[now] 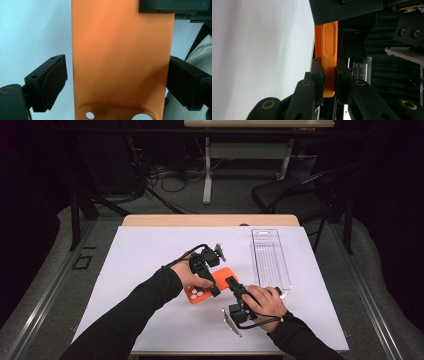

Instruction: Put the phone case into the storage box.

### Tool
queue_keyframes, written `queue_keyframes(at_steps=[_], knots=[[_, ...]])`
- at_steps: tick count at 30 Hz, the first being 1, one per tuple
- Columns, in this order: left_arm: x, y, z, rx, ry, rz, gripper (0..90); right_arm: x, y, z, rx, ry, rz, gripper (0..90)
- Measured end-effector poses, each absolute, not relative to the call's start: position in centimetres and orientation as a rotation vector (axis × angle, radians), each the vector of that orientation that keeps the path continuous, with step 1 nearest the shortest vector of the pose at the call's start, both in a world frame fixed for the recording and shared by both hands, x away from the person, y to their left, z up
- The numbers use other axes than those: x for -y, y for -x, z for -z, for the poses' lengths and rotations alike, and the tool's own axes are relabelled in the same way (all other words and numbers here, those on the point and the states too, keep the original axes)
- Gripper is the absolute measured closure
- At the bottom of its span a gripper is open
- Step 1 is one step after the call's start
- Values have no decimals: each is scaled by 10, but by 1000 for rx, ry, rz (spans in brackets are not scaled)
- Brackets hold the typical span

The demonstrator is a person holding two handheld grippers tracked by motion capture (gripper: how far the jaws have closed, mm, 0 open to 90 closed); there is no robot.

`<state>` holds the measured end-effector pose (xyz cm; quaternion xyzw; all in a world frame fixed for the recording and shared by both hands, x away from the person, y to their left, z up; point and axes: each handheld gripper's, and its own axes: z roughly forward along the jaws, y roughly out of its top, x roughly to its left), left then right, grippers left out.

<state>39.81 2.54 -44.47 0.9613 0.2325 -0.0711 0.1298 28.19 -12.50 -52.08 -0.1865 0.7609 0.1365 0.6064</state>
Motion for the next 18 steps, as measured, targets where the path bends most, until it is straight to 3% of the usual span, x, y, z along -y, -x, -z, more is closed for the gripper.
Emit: queue_keyframes(at_steps=[18], knots=[[-36, -393, 434, -688, -2764, 160, 84, 127, -287, 520, -1812, 387, -299, 804]])
